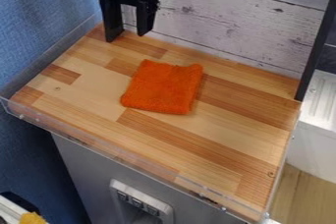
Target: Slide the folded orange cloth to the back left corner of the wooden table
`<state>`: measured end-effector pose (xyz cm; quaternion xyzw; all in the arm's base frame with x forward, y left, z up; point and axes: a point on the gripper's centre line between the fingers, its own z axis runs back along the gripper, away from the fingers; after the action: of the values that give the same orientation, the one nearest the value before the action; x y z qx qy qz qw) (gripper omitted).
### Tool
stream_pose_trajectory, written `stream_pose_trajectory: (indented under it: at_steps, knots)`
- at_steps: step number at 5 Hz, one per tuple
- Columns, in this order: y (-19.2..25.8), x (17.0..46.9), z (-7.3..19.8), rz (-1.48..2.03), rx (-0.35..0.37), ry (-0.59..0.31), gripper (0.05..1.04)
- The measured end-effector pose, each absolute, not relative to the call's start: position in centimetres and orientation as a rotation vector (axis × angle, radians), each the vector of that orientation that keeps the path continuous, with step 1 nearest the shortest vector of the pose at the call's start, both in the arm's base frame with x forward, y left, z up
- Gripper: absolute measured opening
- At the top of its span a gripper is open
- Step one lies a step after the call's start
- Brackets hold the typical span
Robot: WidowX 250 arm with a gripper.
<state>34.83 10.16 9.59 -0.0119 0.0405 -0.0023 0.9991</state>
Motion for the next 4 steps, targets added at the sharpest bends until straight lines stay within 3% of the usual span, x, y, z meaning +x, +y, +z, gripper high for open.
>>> stream_pose_trajectory:
  at_steps: [4]
  knots:
    - [4.6, 36.2, 7.4, 0.439, 0.012, 0.021, 0.999]
